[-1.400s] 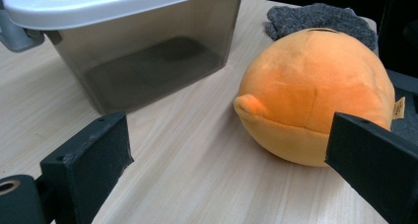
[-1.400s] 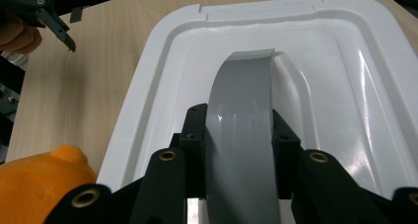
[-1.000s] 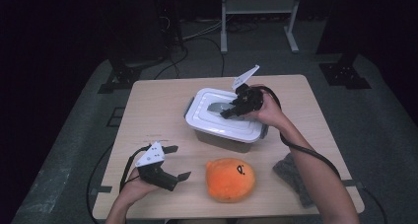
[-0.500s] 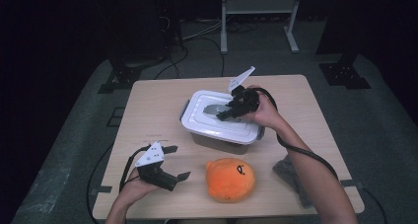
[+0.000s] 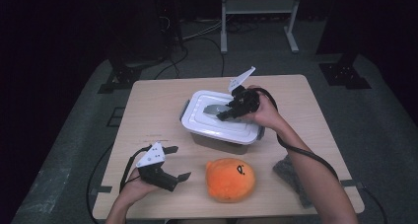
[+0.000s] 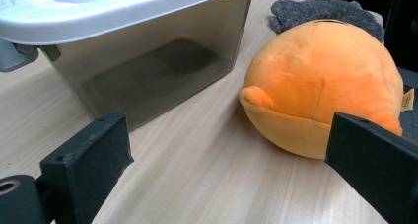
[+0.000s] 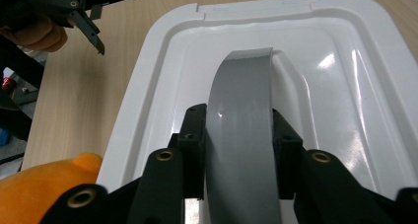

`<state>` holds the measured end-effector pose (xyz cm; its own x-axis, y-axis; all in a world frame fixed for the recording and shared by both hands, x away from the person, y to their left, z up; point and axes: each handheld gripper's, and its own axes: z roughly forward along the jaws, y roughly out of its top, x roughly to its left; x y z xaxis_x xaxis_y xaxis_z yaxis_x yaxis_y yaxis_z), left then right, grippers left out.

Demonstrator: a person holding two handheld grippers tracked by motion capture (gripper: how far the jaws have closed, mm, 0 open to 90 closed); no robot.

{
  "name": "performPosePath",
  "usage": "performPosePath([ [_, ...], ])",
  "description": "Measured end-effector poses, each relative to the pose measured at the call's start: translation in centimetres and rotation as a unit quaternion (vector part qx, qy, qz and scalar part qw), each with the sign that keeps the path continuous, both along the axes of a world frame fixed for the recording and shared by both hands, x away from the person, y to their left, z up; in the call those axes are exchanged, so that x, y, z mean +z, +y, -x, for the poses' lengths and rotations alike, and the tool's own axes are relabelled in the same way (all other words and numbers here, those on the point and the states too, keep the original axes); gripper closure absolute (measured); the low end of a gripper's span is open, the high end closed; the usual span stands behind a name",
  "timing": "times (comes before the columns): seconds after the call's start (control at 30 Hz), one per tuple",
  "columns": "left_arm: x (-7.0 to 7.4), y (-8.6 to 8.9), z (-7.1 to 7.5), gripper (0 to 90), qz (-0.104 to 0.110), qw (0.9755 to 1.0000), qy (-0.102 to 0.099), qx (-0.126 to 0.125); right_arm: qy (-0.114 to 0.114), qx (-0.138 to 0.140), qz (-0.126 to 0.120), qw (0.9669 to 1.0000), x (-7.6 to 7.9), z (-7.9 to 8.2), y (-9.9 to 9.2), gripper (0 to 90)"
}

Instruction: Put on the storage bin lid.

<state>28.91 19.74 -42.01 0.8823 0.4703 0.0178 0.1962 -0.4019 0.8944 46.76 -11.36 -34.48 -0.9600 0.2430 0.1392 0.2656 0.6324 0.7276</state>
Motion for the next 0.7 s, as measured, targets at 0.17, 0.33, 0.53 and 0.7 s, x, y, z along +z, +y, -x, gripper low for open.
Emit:
performPosePath([
  [0.17,0.0,0.1,0.0,2.8,0.001,1.0,-0.001,0.0,0.0,-0.015,-0.014,0.9998,0.1,-0.1,-0.5,57.8],
  [0.33,-0.1,0.0,0.0,2.8,0.002,1.0,0.001,-0.001,-0.008,-0.025,-0.028,0.9993,0.8,0.0,-0.9,55.8],
  [0.53,0.0,-0.1,0.0,2.8,-0.001,1.0,0.0,-0.003,-0.022,-0.032,-0.028,0.9989,1.1,0.3,-0.9,59.5],
  [0.7,0.0,0.0,0.0,2.8,0.0,1.0,0.0,-0.002,-0.033,-0.036,-0.022,0.9985,1.1,0.4,-0.6,65.0],
])
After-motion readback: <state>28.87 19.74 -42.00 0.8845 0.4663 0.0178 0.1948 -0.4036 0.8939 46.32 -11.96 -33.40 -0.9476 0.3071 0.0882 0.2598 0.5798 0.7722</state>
